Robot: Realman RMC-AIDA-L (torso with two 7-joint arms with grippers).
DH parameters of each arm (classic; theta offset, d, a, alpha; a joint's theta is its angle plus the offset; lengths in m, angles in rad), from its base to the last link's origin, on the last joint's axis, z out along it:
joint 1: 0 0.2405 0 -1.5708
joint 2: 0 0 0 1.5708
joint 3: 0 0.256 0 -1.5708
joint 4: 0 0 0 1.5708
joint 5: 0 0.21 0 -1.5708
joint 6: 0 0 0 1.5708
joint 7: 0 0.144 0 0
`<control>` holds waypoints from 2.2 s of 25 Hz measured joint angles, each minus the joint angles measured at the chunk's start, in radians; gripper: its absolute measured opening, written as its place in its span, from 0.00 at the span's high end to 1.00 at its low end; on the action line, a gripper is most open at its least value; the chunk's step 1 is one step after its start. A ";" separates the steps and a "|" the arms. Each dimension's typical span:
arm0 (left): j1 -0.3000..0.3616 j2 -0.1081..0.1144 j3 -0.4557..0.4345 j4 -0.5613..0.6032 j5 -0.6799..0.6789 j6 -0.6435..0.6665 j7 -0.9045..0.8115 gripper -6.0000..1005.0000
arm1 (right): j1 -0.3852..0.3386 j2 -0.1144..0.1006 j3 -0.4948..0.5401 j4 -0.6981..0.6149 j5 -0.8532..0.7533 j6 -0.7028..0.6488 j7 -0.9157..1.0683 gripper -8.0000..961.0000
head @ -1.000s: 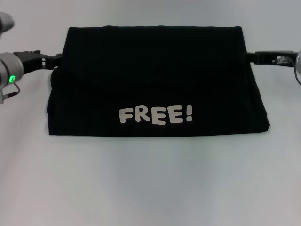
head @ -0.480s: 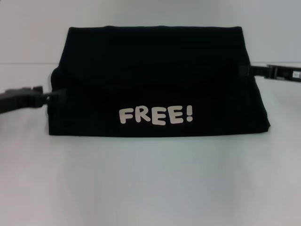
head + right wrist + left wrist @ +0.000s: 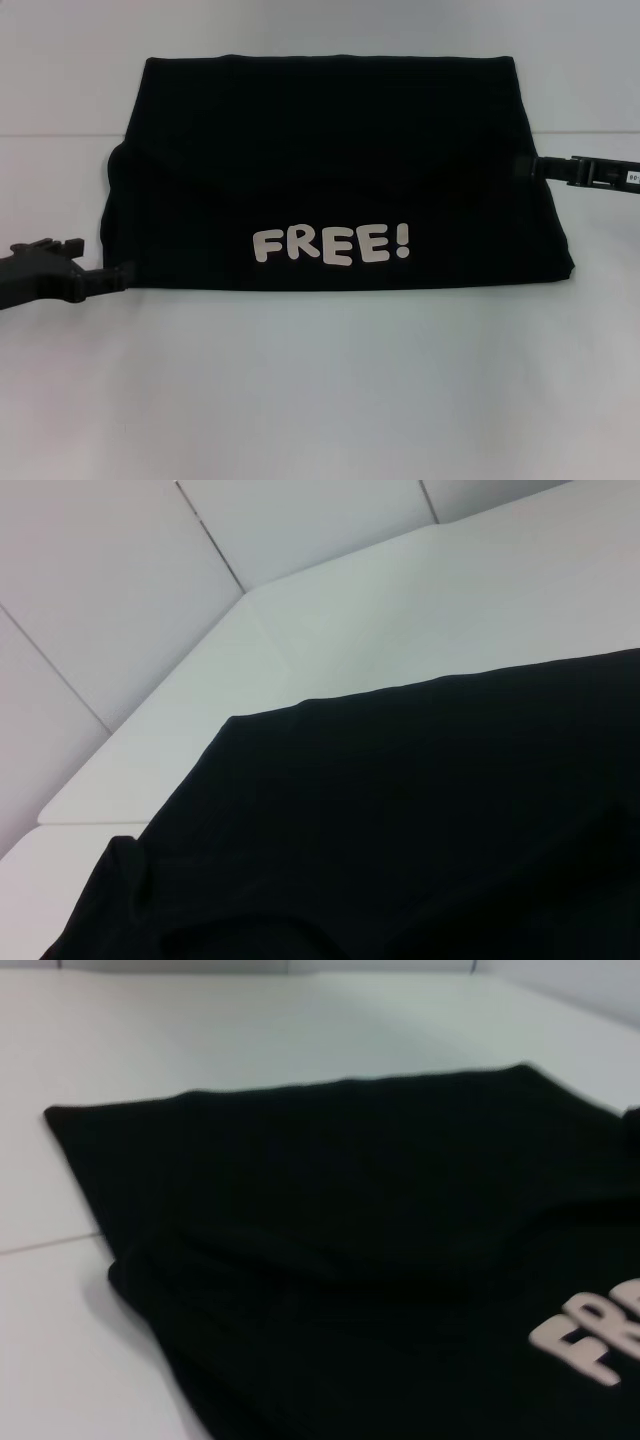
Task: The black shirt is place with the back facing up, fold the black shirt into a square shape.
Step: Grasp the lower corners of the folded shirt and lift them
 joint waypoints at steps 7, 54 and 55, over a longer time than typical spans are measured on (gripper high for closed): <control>-0.008 -0.024 0.140 -0.047 0.015 -0.211 -0.004 0.10 | 0.002 0.008 0.000 -0.005 0.000 0.026 -0.001 0.36; -0.031 -0.022 0.170 -0.047 0.013 -0.198 -0.007 0.99 | 0.020 -0.003 -0.035 0.081 -0.296 0.110 0.149 0.44; -0.031 -0.022 0.172 -0.047 0.013 -0.198 -0.007 0.99 | 0.020 -0.003 -0.035 0.081 -0.296 0.110 0.149 0.44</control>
